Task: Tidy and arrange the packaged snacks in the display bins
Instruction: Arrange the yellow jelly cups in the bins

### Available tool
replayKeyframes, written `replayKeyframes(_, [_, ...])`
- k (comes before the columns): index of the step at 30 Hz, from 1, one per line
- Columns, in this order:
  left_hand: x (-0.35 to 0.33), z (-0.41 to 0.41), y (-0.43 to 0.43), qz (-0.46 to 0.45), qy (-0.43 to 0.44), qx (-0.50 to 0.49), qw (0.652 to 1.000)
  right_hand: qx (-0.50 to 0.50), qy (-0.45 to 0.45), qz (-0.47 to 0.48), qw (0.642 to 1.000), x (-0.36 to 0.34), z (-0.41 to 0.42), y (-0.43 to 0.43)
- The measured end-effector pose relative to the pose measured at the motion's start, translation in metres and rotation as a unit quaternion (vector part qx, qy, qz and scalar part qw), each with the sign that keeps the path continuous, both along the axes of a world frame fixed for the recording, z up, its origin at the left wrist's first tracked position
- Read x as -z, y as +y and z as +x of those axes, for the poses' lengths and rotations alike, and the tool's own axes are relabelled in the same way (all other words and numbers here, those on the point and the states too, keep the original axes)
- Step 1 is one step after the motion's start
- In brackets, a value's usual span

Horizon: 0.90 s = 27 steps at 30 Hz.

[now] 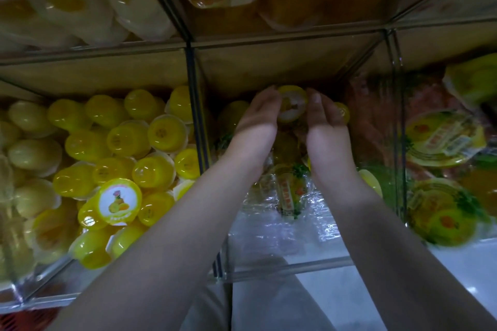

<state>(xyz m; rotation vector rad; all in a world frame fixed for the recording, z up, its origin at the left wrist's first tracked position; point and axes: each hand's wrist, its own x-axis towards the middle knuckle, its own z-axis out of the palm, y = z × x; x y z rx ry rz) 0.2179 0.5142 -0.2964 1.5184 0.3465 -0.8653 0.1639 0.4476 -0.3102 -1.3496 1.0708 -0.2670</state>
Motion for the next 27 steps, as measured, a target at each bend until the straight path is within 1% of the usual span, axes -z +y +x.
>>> replayKeyframes(4, [-0.013,-0.005,0.012,-0.021,-0.042,0.017,0.999,0.009,-0.028,0.023,0.999,-0.007,-0.003,0.004])
replayKeyframes(6, [-0.019,-0.008,0.019,-0.023,-0.065,0.018,0.997,0.002,-0.046,0.017,0.999,-0.014,-0.005,0.008])
replayKeyframes(9, [-0.028,-0.012,0.031,-0.058,-0.092,0.010,0.994,0.000,-0.061,0.003,0.998,-0.027,-0.006,0.016])
replayKeyframes(12, [-0.033,-0.013,0.046,-0.091,-0.122,0.021,0.988,0.000,-0.086,0.012,0.996,-0.040,-0.007,0.028])
replayKeyframes(16, [-0.043,-0.015,0.072,-0.115,-0.162,0.009,0.980,-0.028,-0.126,0.017,0.992,-0.056,-0.010,0.051])
replayKeyframes(20, [-0.052,-0.011,0.105,-0.105,-0.186,-0.016,0.977,-0.082,-0.124,-0.027,0.989,-0.065,-0.011,0.078])
replayKeyframes(27, [-0.063,-0.008,0.157,-0.080,-0.213,-0.014,0.974,-0.126,-0.126,-0.030,0.983,-0.075,-0.012,0.118])
